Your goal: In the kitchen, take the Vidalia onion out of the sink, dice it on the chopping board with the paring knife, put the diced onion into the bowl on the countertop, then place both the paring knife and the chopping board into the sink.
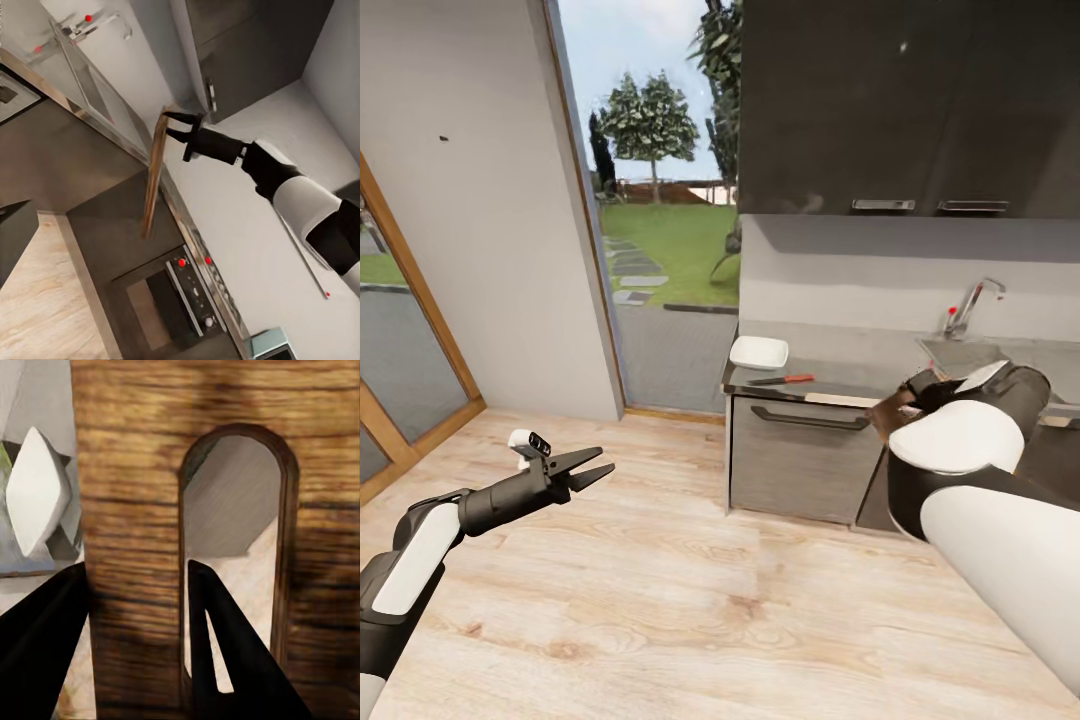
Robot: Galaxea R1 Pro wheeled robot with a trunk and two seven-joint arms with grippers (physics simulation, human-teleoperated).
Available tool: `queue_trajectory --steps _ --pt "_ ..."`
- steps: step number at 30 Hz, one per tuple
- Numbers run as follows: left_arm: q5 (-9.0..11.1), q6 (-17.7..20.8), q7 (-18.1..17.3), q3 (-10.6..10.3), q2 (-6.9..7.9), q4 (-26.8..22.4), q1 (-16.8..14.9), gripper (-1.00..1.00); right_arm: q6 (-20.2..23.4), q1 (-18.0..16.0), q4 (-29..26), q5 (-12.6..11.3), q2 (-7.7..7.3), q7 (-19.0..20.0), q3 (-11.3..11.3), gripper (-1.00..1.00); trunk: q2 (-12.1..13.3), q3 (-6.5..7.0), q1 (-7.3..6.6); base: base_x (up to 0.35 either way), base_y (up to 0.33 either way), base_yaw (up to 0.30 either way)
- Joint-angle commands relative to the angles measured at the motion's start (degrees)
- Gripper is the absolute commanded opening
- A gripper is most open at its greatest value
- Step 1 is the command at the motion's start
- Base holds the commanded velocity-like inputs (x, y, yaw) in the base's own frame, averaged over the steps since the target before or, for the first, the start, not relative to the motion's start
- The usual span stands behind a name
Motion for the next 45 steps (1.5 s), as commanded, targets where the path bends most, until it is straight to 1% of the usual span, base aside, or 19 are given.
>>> queue_trajectory --steps 1,4,6,7,11,15,16,22,25,27,30,32,36,40,41,42,43,44,45 --pt "-0.1 0.2 -0.2 0.0 0.01 0.0 0.0 1.00 0.1 -0.1 0.0 -1.3 0.03 0.2 -3.3 -1.00 -0.1 -0.12 0.03 0.000 0.000 0.000" --pt "-0.1 0.2 -0.2 0.0 0.01 0.0 0.0 1.00 0.1 -0.1 0.1 -4.2 0.03 0.2 -10.0 -1.00 -0.1 -0.12 0.03 0.000 0.000 0.000" --pt "-0.1 0.2 -0.2 0.0 0.01 0.0 0.0 1.00 0.1 -0.1 0.1 -6.1 0.03 0.2 -13.0 -1.00 -0.1 -0.12 0.03 0.000 0.000 0.000" --pt "-0.1 0.2 -0.2 0.0 0.01 0.0 0.0 1.00 0.1 -0.1 0.6 -7.4 0.03 0.2 -16.8 -1.00 -0.1 -0.12 0.03 0.000 0.000 0.000" --pt "-0.1 0.2 -0.2 0.0 0.01 0.0 0.0 1.00 0.1 -0.5 3.3 -9.0 0.03 0.3 -30.8 -1.00 -0.1 -0.12 0.03 0.000 0.000 0.000" --pt "-0.1 0.2 -0.2 0.0 0.01 0.0 0.0 1.00 0.1 -7.0 5.0 -9.8 0.03 0.4 -46.7 -1.00 -0.1 -0.12 0.03 0.000 0.000 0.000" --pt "-0.1 0.2 -0.2 0.0 0.01 0.0 0.0 1.00 0.1 -11.1 5.9 -10.1 0.03 0.4 -52.8 -1.00 -0.1 -0.12 0.03 0.000 0.000 0.000" --pt "-0.1 0.2 -0.2 0.0 0.03 0.0 0.0 1.00 0.1 -14.8 8.2 -12.6 0.03 0.7 -53.6 -1.00 -0.1 -0.12 0.03 0.000 0.000 0.000" --pt "-0.1 0.2 -0.2 0.0 0.02 0.0 0.0 1.00 0.1 -15.0 13.9 -27.0 0.03 0.6 -53.6 -1.00 -0.1 -0.12 0.03 0.000 0.000 0.000" --pt "-0.1 0.2 -0.2 0.0 0.02 0.0 0.0 1.00 0.1 -14.6 21.8 -40.7 0.03 -0.3 -53.6 -1.00 -0.1 -0.12 0.03 0.000 0.000 0.000" --pt "-0.1 0.2 -0.2 0.0 0.02 0.0 0.0 1.00 0.1 -11.9 34.9 -58.0 0.03 -2.4 -53.6 -1.00 -0.1 -0.12 0.03 0.000 0.000 0.000" --pt "-0.1 0.2 -0.2 0.0 0.01 0.0 0.0 1.00 -1.1 -11.0 39.0 -65.3 0.03 -3.1 -53.6 -1.00 -0.1 -0.12 0.03 0.000 0.000 0.000" --pt "-0.1 0.2 -0.2 0.0 0.01 0.0 0.0 1.00 -7.5 -10.6 43.0 -72.8 0.03 -3.3 -53.6 -1.00 -0.1 -0.12 0.03 0.000 0.000 0.000" --pt "-0.1 0.2 -0.2 0.0 0.01 0.0 0.0 1.00 -20.1 -10.5 46.3 -90.1 0.03 -3.1 -53.6 -1.00 -0.1 -0.12 0.03 0.000 0.000 0.000" --pt "-0.1 0.2 -0.2 0.0 0.01 0.0 0.0 1.00 -23.2 -10.5 46.3 -96.2 0.03 -2.6 -53.6 -1.00 -0.1 -0.12 0.03 0.000 0.000 0.000" --pt "-0.1 0.2 -0.2 0.0 0.01 0.0 0.0 1.00 -25.1 -10.5 45.9 -100.2 0.03 -1.9 -53.6 -1.00 -0.1 -0.12 0.03 0.000 0.000 0.000" --pt "-0.1 0.2 -0.2 0.0 0.01 0.0 0.0 1.00 -27.9 -10.4 45.0 -104.2 0.03 0.1 -53.6 -1.00 -0.1 -0.12 0.03 0.000 0.000 0.000" --pt "-0.1 0.2 -0.2 0.0 0.01 0.0 0.0 1.00 -33.6 -10.2 43.4 -110.0 0.03 5.3 -53.6 -1.00 -0.1 -0.12 0.03 0.000 0.000 0.000" --pt "-0.1 0.2 -0.2 0.0 0.01 0.0 0.0 1.00 -37.6 -10.2 42.6 -113.5 0.03 10.2 -53.6 -1.00 -0.1 -0.12 0.03 0.000 0.000 0.000"
